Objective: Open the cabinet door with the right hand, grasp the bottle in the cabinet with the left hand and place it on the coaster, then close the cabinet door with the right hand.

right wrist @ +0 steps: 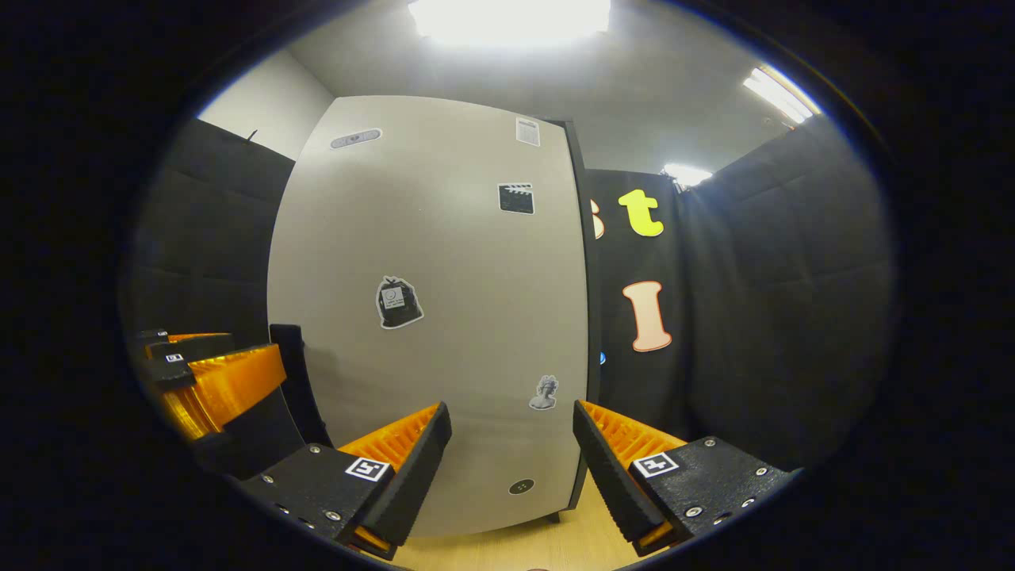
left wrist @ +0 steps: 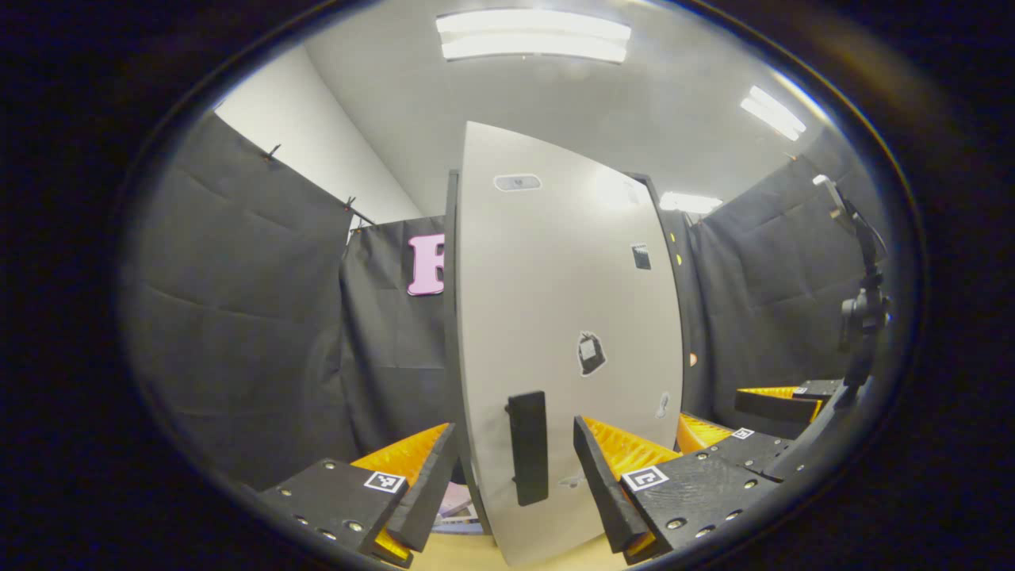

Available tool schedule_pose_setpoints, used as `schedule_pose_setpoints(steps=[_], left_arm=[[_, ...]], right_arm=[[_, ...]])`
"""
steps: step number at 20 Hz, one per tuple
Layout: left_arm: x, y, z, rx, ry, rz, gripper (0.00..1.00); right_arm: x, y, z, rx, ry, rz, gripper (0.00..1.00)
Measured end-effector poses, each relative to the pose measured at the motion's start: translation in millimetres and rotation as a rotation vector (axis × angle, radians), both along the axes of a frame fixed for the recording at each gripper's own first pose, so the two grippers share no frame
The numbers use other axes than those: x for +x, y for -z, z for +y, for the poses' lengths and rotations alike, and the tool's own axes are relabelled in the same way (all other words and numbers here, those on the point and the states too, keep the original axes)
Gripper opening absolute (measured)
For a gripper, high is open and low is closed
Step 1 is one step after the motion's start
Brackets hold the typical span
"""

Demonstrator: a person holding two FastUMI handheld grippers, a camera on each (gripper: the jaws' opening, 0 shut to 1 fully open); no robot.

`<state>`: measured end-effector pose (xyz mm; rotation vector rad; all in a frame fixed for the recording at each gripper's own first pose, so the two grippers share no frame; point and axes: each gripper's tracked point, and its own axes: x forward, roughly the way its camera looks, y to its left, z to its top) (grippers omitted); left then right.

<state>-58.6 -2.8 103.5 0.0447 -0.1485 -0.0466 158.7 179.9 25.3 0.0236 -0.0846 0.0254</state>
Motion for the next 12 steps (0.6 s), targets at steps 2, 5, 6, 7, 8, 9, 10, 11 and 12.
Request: schedule_pose_setpoints(steps=[2,5,6,7,8,9,10,11,12], left_arm=[[3.6,17.8,-14.8,-0.023,0.025,0.028,0.89],[15.9,66.1,-12.4,-0.055,0.015,0.089,0.89],[20.7,79.4,-6.9,-0.053,-0.001,0.110,0.83],[23.4,85.7,-0.9,-0.047,-0.019,0.122,0.83],[26.5,91.1,1.7,-0.040,-0.030,0.126,0.83],[29.4,95.6,3.9,-0.033,-0.040,0.129,0.83],[30.0,98.4,3.6,-0.028,-0.041,0.132,0.83],[27.0,102.5,1.0,-0.028,-0.037,0.136,0.86],[24.9,103.1,-3.0,-0.031,-0.025,0.135,0.89]], right_arm=[[-1.8,18.2,-3.7,-0.008,0.010,0.041,0.92],[-1.0,41.4,-3.6,0.027,0.002,0.089,0.95],[-1.2,49.0,-4.3,0.035,0.002,0.105,0.95],[-2.2,54.5,-4.4,0.032,0.000,0.117,0.95],[-2.3,58.4,-3.2,0.027,-0.005,0.123,0.95],[-2.8,60.7,-2.1,0.028,-0.010,0.130,0.95],[-3.4,61.5,0.6,0.036,-0.023,0.130,0.95],[-3.1,59.7,3.8,0.047,-0.036,0.125,0.95],[-3.9,58.2,4.2,0.053,-0.040,0.119,0.95]])
